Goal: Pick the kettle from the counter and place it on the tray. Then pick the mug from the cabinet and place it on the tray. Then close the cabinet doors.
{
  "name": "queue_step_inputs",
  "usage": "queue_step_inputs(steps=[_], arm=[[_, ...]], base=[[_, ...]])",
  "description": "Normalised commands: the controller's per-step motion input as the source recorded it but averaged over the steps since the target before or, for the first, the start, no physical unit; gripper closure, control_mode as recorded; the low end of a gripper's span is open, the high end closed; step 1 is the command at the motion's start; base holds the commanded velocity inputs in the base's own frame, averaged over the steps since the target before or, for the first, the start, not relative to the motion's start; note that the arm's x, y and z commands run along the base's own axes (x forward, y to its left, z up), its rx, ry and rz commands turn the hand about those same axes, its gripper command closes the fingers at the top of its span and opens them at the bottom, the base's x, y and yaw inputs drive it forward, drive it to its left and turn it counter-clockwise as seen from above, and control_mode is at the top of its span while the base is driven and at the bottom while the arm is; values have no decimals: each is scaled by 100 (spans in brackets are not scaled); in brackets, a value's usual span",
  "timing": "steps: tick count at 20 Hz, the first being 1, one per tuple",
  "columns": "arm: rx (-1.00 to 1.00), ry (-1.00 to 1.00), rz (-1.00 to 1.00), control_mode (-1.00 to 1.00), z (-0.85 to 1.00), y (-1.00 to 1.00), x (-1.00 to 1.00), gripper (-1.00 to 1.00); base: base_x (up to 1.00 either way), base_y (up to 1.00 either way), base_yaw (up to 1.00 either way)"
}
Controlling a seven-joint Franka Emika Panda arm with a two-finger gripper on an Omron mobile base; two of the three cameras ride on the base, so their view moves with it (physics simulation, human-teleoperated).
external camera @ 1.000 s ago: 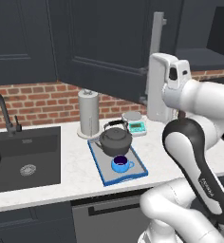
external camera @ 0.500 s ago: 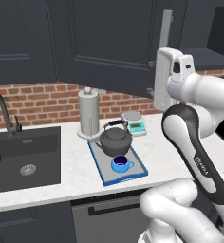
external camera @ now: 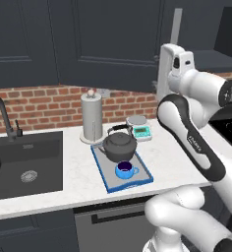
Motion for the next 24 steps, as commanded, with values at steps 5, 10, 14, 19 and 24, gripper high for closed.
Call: queue_step_inputs(steps=[5,10,14,19,24], arm=[[-8,0,-1,-100,-32,-29,96,-100],[-11,0,-1,-100,-33,-20,97,-100],[-11,0,0,-100,-20,-3,83,-100],[-1,0,0,-100,-6,0,56,-100],[0,0,0,-100,-15,1,46,-100]], base=[[0,0,0],[0,0,0],[0,0,0],[0,0,0],[0,0,0]])
